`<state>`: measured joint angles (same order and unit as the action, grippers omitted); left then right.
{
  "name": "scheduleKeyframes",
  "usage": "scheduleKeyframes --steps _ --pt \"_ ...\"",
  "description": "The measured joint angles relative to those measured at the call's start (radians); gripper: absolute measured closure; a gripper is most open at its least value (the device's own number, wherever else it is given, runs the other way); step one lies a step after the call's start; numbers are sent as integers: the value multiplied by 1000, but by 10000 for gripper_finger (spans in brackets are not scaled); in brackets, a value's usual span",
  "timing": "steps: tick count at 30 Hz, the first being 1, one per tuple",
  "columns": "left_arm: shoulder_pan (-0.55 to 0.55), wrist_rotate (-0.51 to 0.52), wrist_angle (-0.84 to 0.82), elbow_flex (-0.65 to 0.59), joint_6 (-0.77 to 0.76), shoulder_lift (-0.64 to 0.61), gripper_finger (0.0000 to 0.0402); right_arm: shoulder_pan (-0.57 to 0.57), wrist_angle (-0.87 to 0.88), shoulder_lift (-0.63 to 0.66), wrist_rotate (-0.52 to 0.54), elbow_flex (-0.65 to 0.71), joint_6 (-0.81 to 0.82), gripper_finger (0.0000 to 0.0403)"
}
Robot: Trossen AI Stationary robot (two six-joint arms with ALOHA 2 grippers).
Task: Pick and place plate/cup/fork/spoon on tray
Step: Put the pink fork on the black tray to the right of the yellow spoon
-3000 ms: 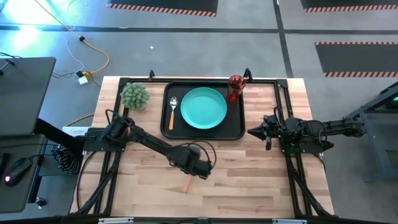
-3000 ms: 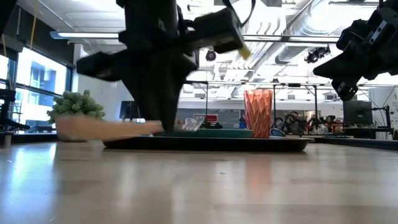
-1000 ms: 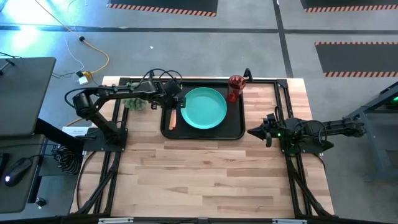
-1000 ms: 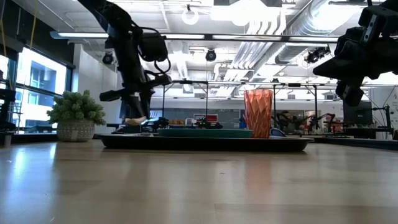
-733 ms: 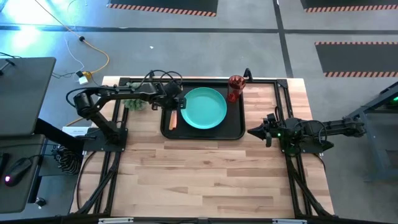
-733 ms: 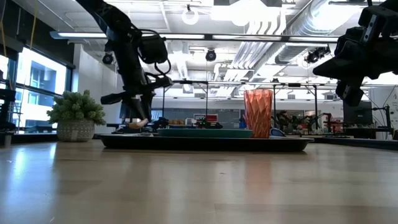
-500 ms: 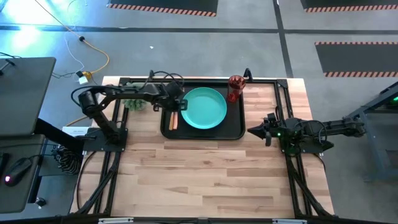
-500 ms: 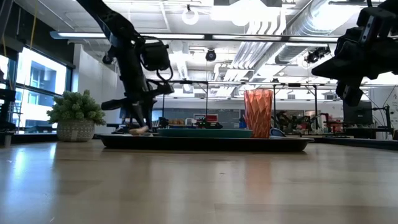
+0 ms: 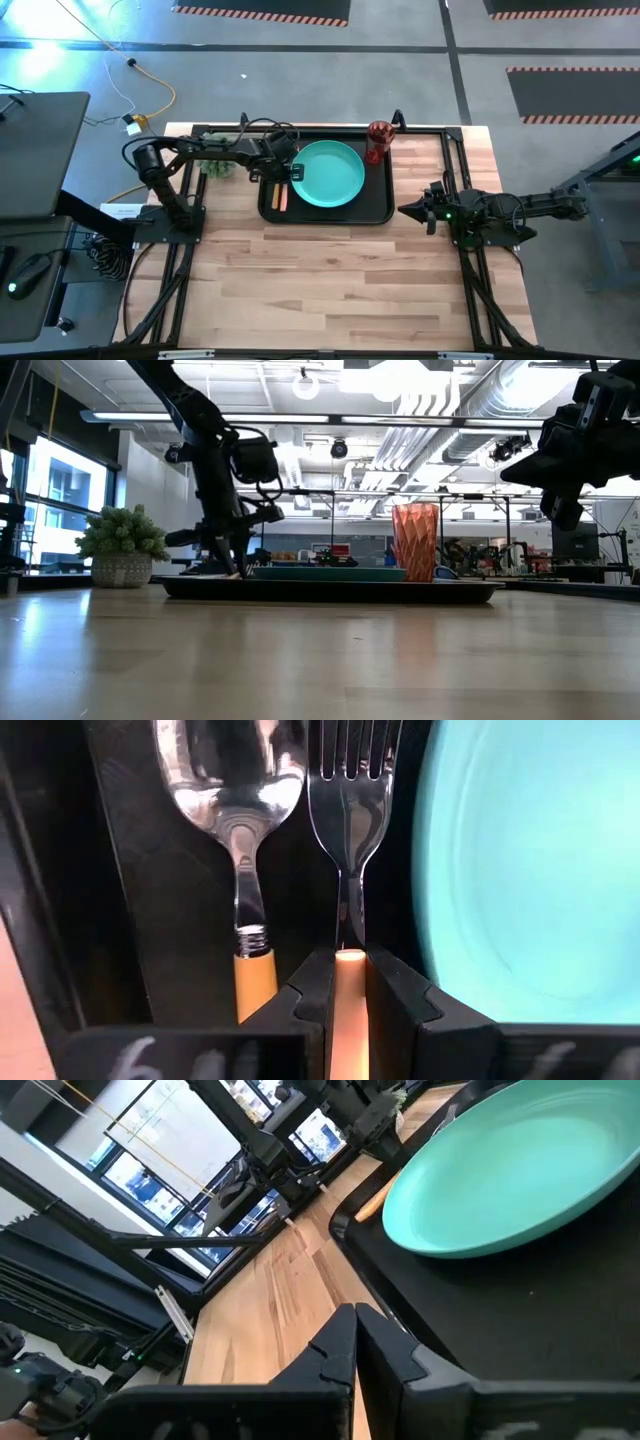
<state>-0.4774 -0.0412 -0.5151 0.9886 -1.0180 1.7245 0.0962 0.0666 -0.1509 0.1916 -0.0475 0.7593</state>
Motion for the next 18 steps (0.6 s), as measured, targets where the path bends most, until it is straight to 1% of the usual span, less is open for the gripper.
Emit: scheduleKeyframes --steps 7,11,18 --pt "-1 -4 14 0 -1 20 371 0 0 0 0 0 0 403" --pt "-3 -37 33 0 -2 46 371 0 0 0 0 0 0 403" --pt "-6 -44 53 2 -9 60 371 0 0 0 0 0 1 403"
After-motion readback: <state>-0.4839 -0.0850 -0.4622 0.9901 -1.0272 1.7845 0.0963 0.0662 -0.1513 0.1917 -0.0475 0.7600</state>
